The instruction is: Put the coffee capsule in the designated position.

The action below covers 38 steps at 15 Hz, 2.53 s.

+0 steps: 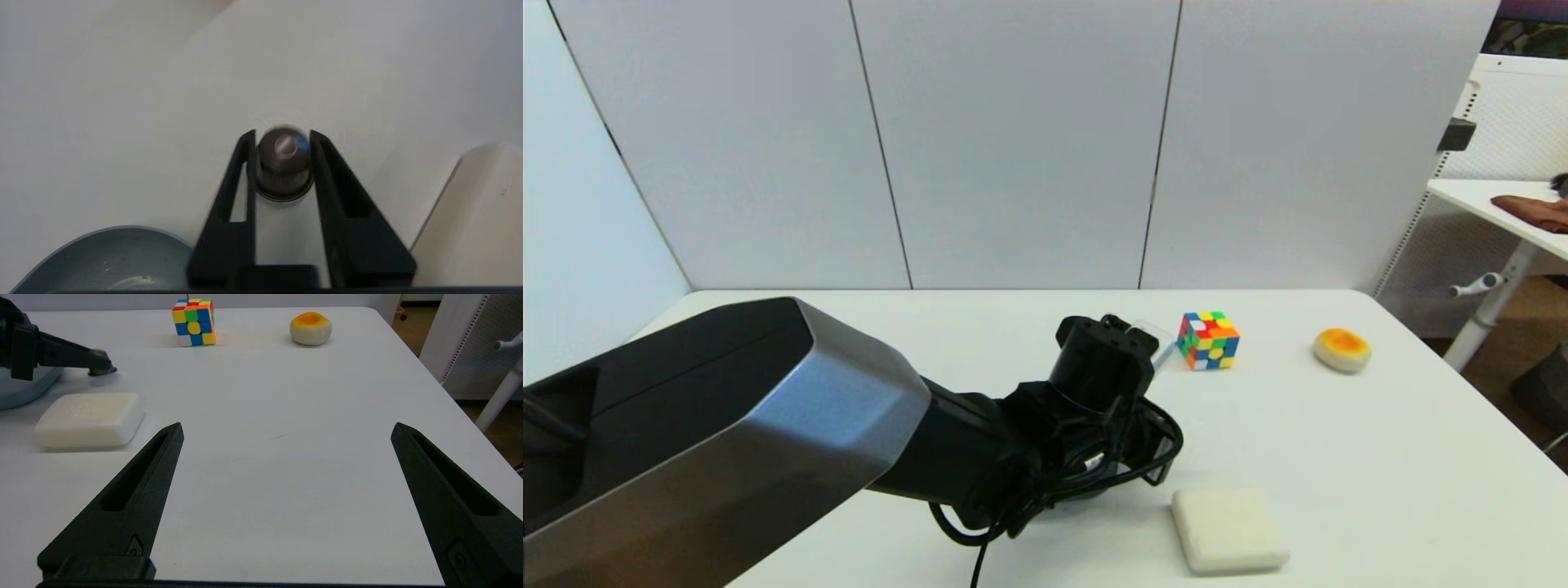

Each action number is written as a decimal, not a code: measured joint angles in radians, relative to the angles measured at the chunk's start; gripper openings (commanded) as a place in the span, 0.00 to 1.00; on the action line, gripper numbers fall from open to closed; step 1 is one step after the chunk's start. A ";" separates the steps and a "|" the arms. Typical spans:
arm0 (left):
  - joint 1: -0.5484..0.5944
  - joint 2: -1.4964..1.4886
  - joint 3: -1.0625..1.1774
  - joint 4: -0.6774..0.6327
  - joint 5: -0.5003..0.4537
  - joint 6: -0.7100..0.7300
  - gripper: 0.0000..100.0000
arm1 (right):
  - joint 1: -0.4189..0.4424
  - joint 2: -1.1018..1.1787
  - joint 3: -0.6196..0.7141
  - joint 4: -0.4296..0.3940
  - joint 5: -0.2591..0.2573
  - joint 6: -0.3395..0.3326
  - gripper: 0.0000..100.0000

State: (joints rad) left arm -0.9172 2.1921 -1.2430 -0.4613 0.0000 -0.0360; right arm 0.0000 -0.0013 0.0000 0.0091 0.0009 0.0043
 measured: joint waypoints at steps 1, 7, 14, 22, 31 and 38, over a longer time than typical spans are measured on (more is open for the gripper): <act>0.000 0.000 0.002 0.001 0.000 -0.001 1.00 | 0.000 0.000 0.000 0.000 0.000 0.000 1.00; 0.000 -0.070 -0.003 0.082 -0.002 0.007 1.00 | 0.000 0.000 0.000 0.000 0.000 0.000 1.00; 0.070 -0.551 0.035 0.586 -0.001 0.047 1.00 | 0.000 0.000 0.000 0.000 0.000 0.000 1.00; 0.460 -1.157 0.638 0.363 0.000 0.180 1.00 | 0.000 0.000 0.000 0.000 0.000 0.000 1.00; 0.820 -1.783 1.211 0.042 0.000 0.142 1.00 | 0.000 0.000 0.000 0.000 0.000 0.000 1.00; 0.891 -2.002 1.236 0.310 -0.022 0.132 1.00 | 0.000 0.000 0.000 0.000 0.000 0.000 1.00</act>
State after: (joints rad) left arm -0.0260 0.1900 -0.0072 -0.1509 -0.0219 0.0962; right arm 0.0000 -0.0013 0.0000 0.0089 0.0013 0.0047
